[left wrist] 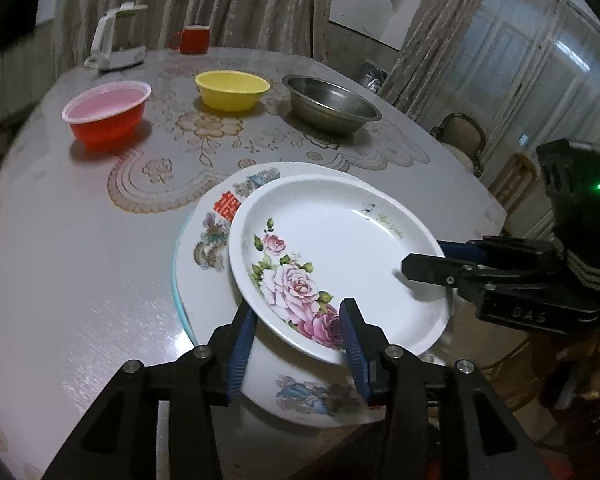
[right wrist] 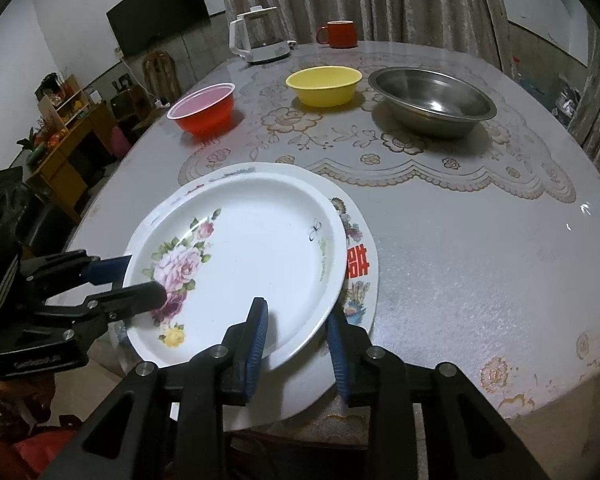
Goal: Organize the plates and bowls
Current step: 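Lift the rose-pattern plate with both tools and carry it over the large plate, then lower the rose-pattern plate onto the large plate and open both tools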
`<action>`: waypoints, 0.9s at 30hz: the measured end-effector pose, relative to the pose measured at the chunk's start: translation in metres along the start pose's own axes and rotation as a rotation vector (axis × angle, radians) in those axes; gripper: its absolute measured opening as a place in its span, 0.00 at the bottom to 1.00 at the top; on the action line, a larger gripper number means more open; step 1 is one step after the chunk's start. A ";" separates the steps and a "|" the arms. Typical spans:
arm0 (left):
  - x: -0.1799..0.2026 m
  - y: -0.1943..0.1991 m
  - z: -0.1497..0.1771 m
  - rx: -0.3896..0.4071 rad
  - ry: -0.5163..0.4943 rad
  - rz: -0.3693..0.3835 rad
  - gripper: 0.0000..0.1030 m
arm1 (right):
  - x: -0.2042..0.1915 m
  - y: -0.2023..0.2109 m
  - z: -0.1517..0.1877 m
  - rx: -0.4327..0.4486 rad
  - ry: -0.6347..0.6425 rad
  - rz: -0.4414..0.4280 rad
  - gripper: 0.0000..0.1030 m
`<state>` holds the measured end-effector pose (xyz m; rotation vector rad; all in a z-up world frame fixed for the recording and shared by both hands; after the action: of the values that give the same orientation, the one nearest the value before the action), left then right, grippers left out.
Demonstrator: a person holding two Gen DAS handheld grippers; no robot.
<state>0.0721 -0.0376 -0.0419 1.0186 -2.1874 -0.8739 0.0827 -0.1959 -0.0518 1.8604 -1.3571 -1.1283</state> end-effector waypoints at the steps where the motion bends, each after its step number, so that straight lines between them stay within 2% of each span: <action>1: -0.001 0.000 0.000 -0.007 0.014 0.016 0.43 | 0.000 0.000 -0.001 -0.004 0.000 0.008 0.31; 5: 0.001 0.001 -0.001 -0.025 0.031 0.024 0.43 | -0.002 -0.001 -0.004 -0.016 0.027 0.046 0.32; 18: -0.003 0.007 -0.002 -0.049 0.077 0.069 0.52 | -0.004 -0.004 -0.007 -0.039 0.038 0.077 0.33; 21: -0.004 0.011 -0.003 -0.042 0.082 0.067 0.61 | -0.005 -0.003 -0.007 -0.038 0.023 0.065 0.33; 27: -0.003 0.015 -0.003 -0.044 0.073 0.054 0.61 | -0.008 -0.002 -0.006 -0.035 0.012 0.051 0.37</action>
<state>0.0690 -0.0290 -0.0293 0.9518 -2.1157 -0.8436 0.0877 -0.1882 -0.0482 1.7953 -1.3620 -1.1061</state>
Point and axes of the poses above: each gripper's, at about its wrist camera, not at the fingertips, and y roughly against the way its jaws point, x to its right, z to its underside, the point moved 4 cm from there along -y, roughly the way its jaws point, and after that the axes turned 11 degrees about -y, right-handed, at the moved point
